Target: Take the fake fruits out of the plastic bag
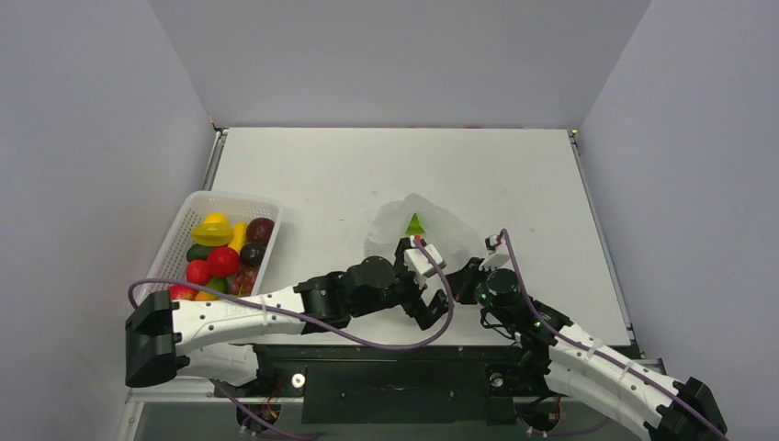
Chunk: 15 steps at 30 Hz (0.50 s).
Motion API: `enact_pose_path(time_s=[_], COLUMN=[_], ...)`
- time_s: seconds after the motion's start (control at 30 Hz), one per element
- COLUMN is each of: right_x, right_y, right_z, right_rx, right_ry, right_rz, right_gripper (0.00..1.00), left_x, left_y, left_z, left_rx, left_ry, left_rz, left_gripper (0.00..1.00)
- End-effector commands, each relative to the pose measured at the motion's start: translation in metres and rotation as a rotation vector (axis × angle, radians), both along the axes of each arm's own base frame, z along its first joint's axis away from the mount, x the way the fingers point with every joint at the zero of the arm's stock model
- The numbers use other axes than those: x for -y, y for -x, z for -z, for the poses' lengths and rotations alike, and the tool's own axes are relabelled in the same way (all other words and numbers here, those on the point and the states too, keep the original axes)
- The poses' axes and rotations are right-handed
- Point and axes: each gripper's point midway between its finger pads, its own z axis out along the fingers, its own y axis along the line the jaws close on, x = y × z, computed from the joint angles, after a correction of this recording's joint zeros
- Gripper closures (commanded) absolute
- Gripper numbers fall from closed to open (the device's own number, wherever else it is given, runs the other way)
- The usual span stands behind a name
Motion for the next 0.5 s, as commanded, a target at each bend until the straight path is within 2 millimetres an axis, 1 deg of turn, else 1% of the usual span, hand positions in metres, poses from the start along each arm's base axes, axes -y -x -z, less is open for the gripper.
enact_pose_path(time_s=[0.0,0.03,0.07,0.1,0.13,0.17,0.2,0.23,0.3,0.33,0.37,0.4,0.43,0.47], right_x=[-0.001,0.001,0.001,0.002,0.003,0.004,0.004,0.005,0.005,0.004,0.003,0.002,0.002,0.001], right_y=[-0.011,-0.011,-0.011,-0.011,-0.011,-0.012,-0.012,-0.013,-0.013,-0.014,-0.014,-0.014,-0.014,-0.015], right_z=[-0.043,-0.045,-0.048,-0.049,-0.051,-0.051,-0.05,-0.051,-0.05,-0.05,-0.051,-0.051,-0.05,-0.051], right_rx=[0.082,0.084,0.09,0.095,0.098,0.101,0.1,0.101,0.101,0.101,0.102,0.104,0.102,0.102], right_ry=[-0.051,-0.047,-0.048,-0.047,-0.047,-0.043,-0.041,-0.041,-0.044,-0.047,-0.052,-0.052,-0.047,-0.046], right_rz=[0.037,0.042,0.042,0.044,0.048,0.053,0.055,0.062,0.064,0.062,0.059,0.057,0.054,0.053], right_gripper=[1.0,1.0,1.0,1.0,1.0,1.0,1.0,1.0,1.0,1.0,1.0,1.0,1.0,1.0], left_x=[0.011,0.01,0.011,0.004,0.002,-0.01,-0.018,-0.023,-0.024,-0.02,-0.021,-0.017,-0.023,-0.025], left_y=[-0.039,-0.045,-0.05,-0.061,-0.069,-0.081,-0.092,-0.095,-0.102,-0.101,-0.108,-0.107,-0.115,-0.121], left_z=[-0.03,-0.028,-0.021,-0.017,-0.013,-0.009,-0.008,-0.002,0.002,0.008,0.01,0.018,0.024,0.032], left_rx=[0.164,0.161,0.149,0.119,0.092,0.03,0.008,-0.066,-0.147,-0.188,-0.249,-0.314,-0.398,-0.464], left_ry=[0.028,0.025,0.013,0.012,0.01,0.025,0.032,0.058,0.108,0.116,0.154,0.153,0.188,0.202], left_rz=[-0.145,-0.182,-0.213,-0.31,-0.377,-0.511,-0.608,-0.667,-0.72,-0.704,-0.728,-0.708,-0.76,-0.77], left_gripper=[0.04,0.04,0.04,0.04,0.05,0.05,0.05,0.05,0.05,0.05,0.06,0.08,0.11,0.12])
